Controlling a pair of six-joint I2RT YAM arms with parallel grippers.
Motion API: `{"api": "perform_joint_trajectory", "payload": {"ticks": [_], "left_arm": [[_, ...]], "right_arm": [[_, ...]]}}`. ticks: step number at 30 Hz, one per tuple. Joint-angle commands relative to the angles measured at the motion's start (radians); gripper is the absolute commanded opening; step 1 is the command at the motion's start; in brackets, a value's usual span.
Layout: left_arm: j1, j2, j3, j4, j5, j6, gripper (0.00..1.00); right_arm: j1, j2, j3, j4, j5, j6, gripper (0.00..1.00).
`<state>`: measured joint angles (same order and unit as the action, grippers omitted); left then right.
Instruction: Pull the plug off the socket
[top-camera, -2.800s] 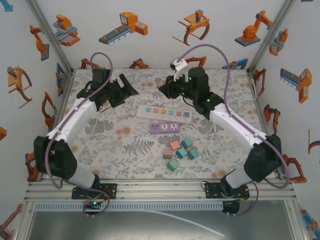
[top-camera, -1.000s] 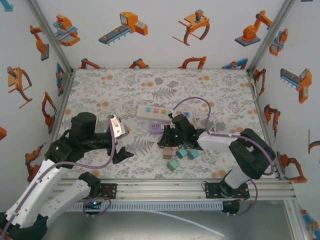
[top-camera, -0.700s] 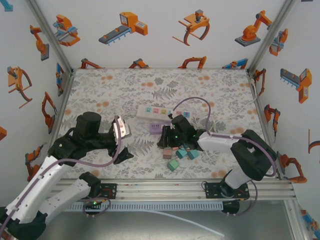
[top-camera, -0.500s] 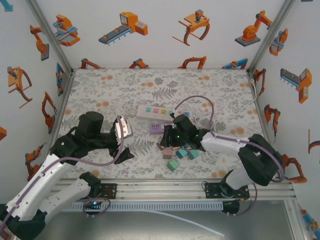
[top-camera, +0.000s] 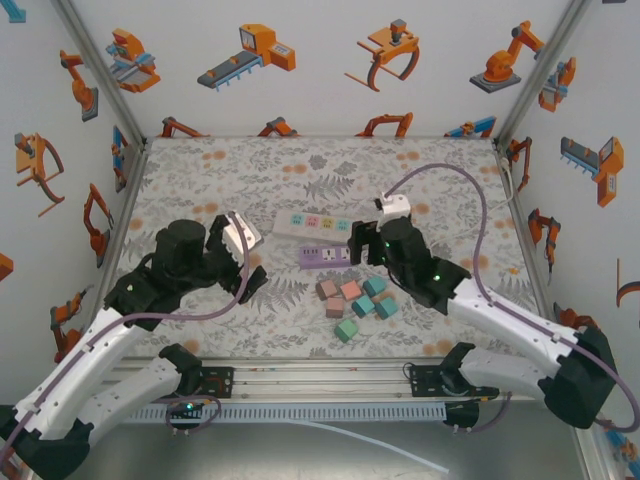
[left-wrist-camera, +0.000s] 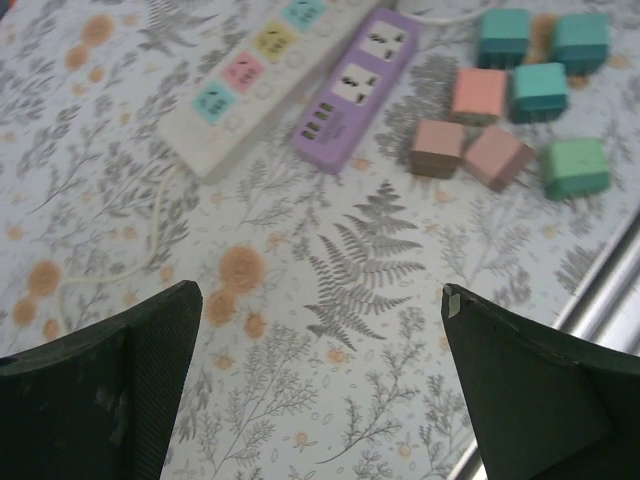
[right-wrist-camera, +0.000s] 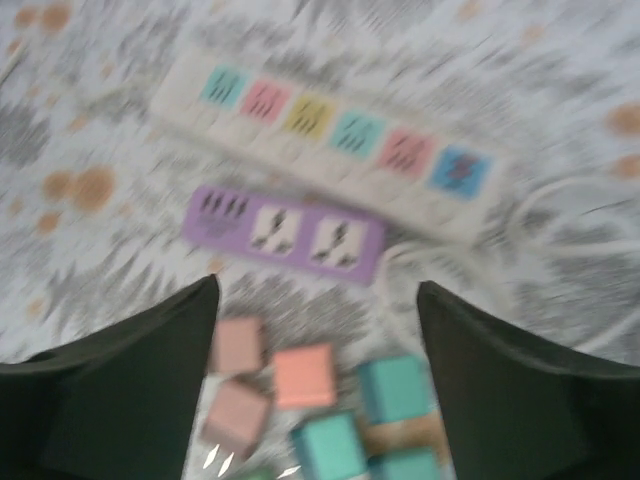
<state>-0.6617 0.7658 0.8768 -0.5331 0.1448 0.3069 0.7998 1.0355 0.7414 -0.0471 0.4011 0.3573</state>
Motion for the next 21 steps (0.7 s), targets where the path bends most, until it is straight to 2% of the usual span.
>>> {"api": "perform_joint_trajectory", "payload": {"ticks": [1,3,5,7,10,14,17,19,21], "left_arm": [[-0.002,-0.008,-0.046,0.110,-0.261,-0.093,0.97],[0.010,-0.002,-0.090,0.173,-0.412,-0.118,0.97],[0.042,0.011,-0.132,0.238,-0.520,-0.163,0.97],[0.116,0.025,-0.195,0.324,-0.543,-0.223,0.97],[0.259,0.053,-0.318,0.514,-0.544,-0.380,0.97],[0.380,0.121,-0.429,0.665,-0.690,-0.544,0.97],[0.410,0.190,-0.481,0.778,-0.763,-0.484,0.97],[0.428,0.253,-0.500,0.855,-0.770,-0.434,0.97],[0.454,0.311,-0.517,0.934,-0.730,-0.411,0.97]], "right_arm": [[-0.013,-0.086,-0.091,0.135,0.370,-0.273,0.84],[-0.062,-0.130,-0.143,0.189,0.446,-0.336,0.89],[-0.157,-0.158,-0.169,0.153,0.455,-0.310,0.92],[-0.271,-0.178,-0.200,0.111,0.430,-0.259,0.94],[-0.414,-0.176,-0.271,0.146,0.360,-0.260,0.95],[-0.571,-0.089,-0.348,0.247,0.264,-0.256,0.96],[-0.686,0.026,-0.387,0.365,0.133,-0.230,0.97],[-0.741,0.114,-0.400,0.468,0.031,-0.214,0.97],[-0.763,0.193,-0.370,0.534,-0.025,-0.234,0.98]]}}
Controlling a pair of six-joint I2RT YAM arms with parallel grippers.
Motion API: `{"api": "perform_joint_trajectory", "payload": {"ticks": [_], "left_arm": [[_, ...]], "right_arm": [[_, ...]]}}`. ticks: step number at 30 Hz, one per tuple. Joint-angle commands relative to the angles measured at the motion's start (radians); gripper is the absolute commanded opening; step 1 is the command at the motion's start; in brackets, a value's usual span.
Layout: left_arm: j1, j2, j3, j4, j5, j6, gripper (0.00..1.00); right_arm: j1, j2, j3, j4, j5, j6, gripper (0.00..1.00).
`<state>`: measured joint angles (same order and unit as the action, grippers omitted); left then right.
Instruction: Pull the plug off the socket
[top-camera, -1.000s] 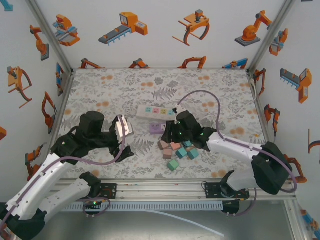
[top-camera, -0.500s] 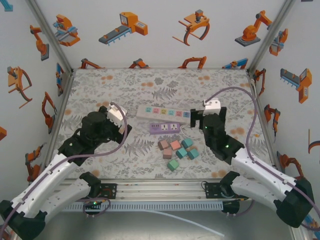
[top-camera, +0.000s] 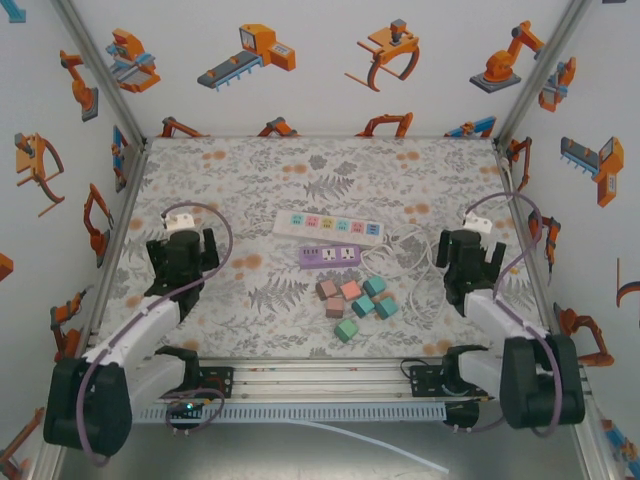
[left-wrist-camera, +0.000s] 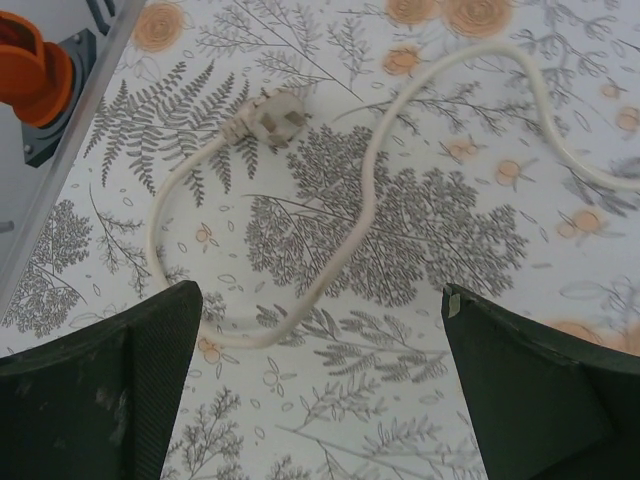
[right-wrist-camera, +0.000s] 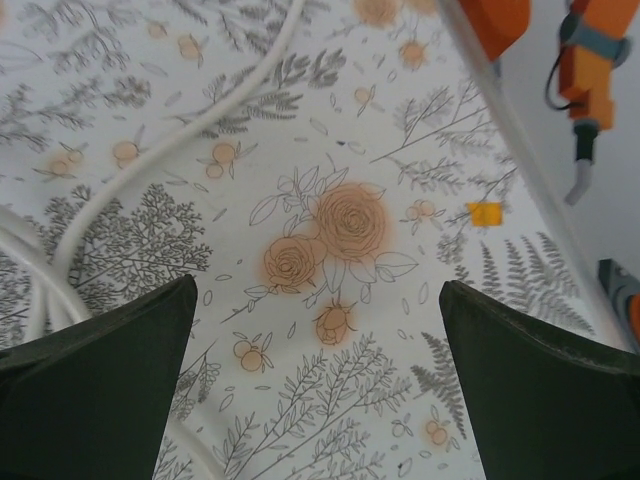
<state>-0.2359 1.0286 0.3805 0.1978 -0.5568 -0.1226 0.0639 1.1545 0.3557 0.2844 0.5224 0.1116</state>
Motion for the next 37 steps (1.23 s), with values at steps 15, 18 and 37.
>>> {"api": "perform_joint_trajectory", "payload": {"ticks": [15,18,37], "left_arm": [[0.195,0.473,-0.008,0.649,0.324,0.035,0.97],[0.190,0.515,0.007,0.689,0.302,0.044,0.97],[0.185,0.512,0.007,0.676,0.298,0.047,0.97]], "right_arm": [[-0.078,0.382,-0.024,0.678,-0.252,0.014,0.99],[-0.078,0.386,0.007,0.627,-0.298,-0.001,0.99],[-0.076,0.387,0.011,0.619,-0.315,-0.015,0.99]]}}
